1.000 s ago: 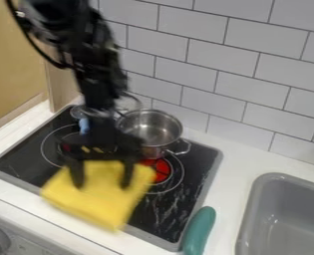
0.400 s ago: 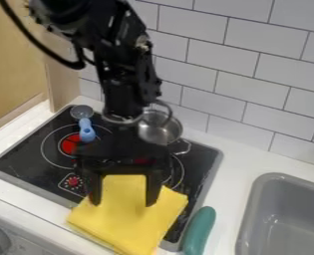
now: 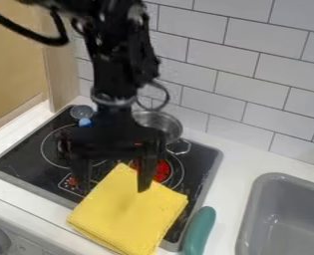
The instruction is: Put towel on right lower corner of the burner
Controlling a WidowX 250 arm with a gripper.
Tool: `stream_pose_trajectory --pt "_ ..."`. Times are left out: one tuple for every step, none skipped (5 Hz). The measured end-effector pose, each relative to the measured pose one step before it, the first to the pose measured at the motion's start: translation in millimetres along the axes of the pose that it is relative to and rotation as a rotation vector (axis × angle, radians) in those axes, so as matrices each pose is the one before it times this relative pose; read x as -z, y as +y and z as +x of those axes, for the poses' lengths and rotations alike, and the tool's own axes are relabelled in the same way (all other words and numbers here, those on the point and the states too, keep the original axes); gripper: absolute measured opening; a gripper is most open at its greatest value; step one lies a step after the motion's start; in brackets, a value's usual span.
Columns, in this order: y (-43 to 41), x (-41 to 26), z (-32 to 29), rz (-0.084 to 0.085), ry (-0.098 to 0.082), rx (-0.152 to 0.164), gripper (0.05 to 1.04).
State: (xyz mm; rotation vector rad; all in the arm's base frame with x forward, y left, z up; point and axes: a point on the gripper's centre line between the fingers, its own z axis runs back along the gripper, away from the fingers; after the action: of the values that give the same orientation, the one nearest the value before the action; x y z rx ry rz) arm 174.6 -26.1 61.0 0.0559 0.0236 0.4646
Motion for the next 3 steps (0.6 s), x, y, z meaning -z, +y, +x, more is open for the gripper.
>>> stream_pose_trajectory --pt "2.38 -20.67 3.19 0.0121 -0.0152 0.0209 0.998" --pt "-11.06 -16.95 21.02 -0.0164 0.0488 0.2102 0.998" --pt "35.48 -1.24 21.16 -0.0278 0.029 -0.0128 0.998"
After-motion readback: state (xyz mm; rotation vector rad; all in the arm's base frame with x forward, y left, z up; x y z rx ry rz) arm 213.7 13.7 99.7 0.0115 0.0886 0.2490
